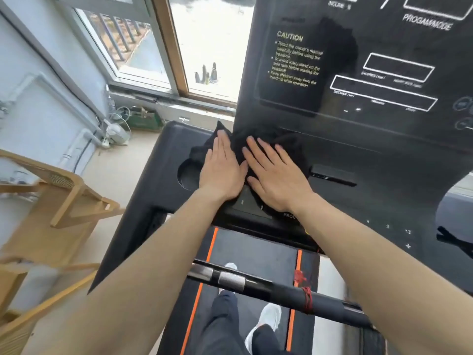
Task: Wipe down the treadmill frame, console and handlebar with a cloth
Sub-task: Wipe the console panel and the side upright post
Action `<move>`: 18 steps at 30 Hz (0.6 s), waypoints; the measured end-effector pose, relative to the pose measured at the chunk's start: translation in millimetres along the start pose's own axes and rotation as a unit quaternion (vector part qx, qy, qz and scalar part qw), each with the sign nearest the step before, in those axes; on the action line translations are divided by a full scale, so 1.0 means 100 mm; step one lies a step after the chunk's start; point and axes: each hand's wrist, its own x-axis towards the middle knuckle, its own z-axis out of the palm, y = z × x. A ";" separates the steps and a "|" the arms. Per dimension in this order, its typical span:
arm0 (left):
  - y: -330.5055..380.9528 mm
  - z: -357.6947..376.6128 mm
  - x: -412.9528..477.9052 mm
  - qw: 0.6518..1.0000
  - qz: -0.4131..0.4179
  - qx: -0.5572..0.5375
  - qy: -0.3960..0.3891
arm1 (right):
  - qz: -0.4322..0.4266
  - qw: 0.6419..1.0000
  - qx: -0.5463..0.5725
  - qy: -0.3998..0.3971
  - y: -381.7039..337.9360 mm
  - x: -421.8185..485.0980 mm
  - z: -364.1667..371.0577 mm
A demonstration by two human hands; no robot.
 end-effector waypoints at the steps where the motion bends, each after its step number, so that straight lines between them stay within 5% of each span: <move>1: -0.02 0.00 0.09 1.000 0.008 0.007 0.001 | 0.000 1.000 -0.010 0.006 0.01 0.05 -0.03; 6: -0.05 -0.01 -0.24 0.999 0.024 -0.043 0.011 | 0.034 0.994 0.095 -0.047 -0.37 -0.17 0.03; 9: -0.12 0.04 -0.77 0.999 0.029 0.030 -0.018 | 0.007 0.988 0.129 -0.086 -0.55 -0.54 0.06; 18: -0.03 0.15 -0.87 0.996 0.007 0.088 -0.004 | -0.081 0.992 0.073 -0.063 -0.27 -0.52 0.14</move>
